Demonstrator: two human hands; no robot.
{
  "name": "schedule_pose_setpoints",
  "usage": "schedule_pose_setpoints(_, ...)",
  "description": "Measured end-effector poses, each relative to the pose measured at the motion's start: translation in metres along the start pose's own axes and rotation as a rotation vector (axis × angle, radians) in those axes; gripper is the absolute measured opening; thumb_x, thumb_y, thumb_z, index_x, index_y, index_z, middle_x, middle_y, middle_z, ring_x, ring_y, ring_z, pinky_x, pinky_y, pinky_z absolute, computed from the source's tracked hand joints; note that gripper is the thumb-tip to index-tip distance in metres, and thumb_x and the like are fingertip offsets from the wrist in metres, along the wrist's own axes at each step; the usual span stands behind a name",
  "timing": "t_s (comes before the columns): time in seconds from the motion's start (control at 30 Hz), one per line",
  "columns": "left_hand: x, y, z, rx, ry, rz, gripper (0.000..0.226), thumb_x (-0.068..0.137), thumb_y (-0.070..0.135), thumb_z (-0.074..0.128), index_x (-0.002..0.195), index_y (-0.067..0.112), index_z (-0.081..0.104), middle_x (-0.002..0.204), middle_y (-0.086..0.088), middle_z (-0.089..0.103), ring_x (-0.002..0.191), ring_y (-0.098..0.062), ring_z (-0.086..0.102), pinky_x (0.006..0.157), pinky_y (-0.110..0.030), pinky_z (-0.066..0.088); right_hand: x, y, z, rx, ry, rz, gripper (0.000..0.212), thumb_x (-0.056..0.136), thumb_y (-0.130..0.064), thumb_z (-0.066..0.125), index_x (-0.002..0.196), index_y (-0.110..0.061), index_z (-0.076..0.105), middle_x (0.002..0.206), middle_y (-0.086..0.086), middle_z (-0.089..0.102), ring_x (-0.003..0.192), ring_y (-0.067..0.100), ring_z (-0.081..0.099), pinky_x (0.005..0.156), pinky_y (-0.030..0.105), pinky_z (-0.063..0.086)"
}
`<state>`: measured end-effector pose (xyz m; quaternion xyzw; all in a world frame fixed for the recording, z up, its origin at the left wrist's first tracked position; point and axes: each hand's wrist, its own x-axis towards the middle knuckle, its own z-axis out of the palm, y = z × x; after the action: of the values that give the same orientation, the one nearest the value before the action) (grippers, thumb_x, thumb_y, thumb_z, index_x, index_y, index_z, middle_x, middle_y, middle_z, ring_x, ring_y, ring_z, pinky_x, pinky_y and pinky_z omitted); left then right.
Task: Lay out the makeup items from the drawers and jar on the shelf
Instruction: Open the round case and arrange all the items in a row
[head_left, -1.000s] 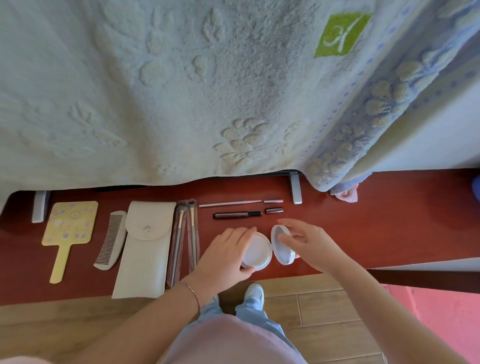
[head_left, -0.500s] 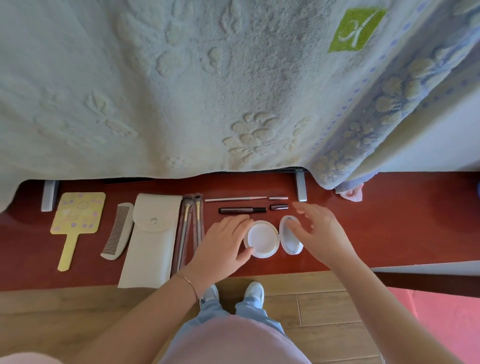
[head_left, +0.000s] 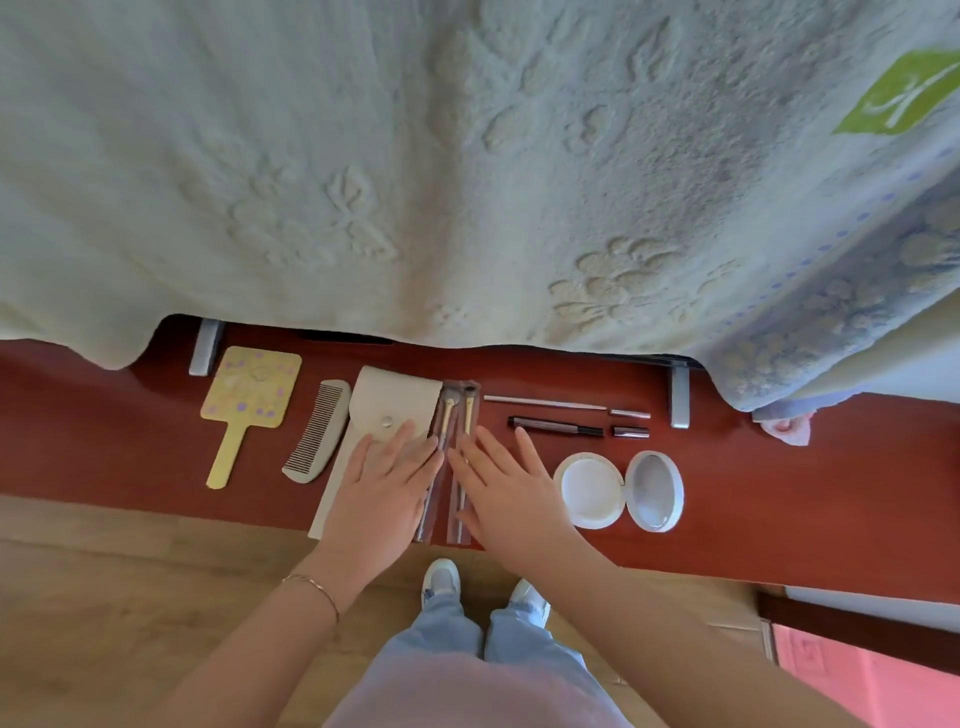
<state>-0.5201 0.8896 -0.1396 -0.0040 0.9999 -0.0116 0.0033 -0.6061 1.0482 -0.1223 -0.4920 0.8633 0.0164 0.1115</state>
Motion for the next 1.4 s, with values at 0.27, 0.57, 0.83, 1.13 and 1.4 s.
schedule_pose_setpoints(0.27,0.000,0.005,0.001,-0.054,-0.004,-0.015,0.040,0.083,0.032,0.061,0.119,0.014,0.061,0.123,-0.003,0.062,0.130,-0.030,0.039,0.105,-0.051,0.024,-0.002,0.004,0.011,-0.045,-0.018,-0.018,0.063,0.091,-0.046,0.047,0.144,-0.019,0.027,0.153,0.002,0.026,0.142,0.021,0.018,0.110,0.050,-0.003)
schedule_pose_setpoints(0.57,0.006,0.006,0.000,-0.074,-0.039,-0.036,0.048,0.078,0.036,0.065,0.119,0.012,0.060,0.123,-0.006,0.061,0.130,-0.031,0.037,0.105,-0.052,0.026,-0.003,0.005,0.012,-0.046,-0.024,0.004,0.064,0.086,-0.048,0.055,0.140,-0.019,0.038,0.148,0.003,0.037,0.138,0.022,0.029,0.110,0.052,0.009)
schedule_pose_setpoints(0.83,-0.017,-0.006,-0.002,-0.146,0.002,-0.113,0.048,0.091,0.032,0.033,0.134,0.014,0.045,0.146,-0.005,0.039,0.137,-0.024,0.030,0.108,-0.045,0.026,0.005,0.000,0.003,0.000,0.079,0.029,0.061,0.083,-0.050,0.057,0.135,-0.019,0.046,0.139,0.004,0.049,0.131,0.023,0.042,0.107,0.052,0.025)
schedule_pose_setpoints(1.13,-0.032,-0.015,0.006,-0.148,-0.053,-0.207,0.053,0.093,0.038,0.027,0.138,0.012,0.034,0.146,-0.006,0.037,0.136,-0.024,0.031,0.106,-0.046,0.031,0.060,-0.026,-0.022,0.072,0.009,-0.105,0.070,0.091,-0.047,0.046,0.147,-0.023,0.012,0.156,0.014,0.010,0.143,0.031,0.010,0.114,0.046,0.000)
schedule_pose_setpoints(1.4,-0.022,-0.025,0.006,-0.215,-0.029,-0.238,0.053,0.092,0.039,0.033,0.136,0.010,0.041,0.143,-0.006,0.043,0.133,-0.023,0.037,0.102,-0.044,0.039,0.081,-0.025,-0.024,0.056,-0.048,-0.117,0.071,0.091,-0.048,0.044,0.148,-0.020,0.011,0.157,0.013,0.005,0.144,0.029,0.007,0.115,0.046,0.000)
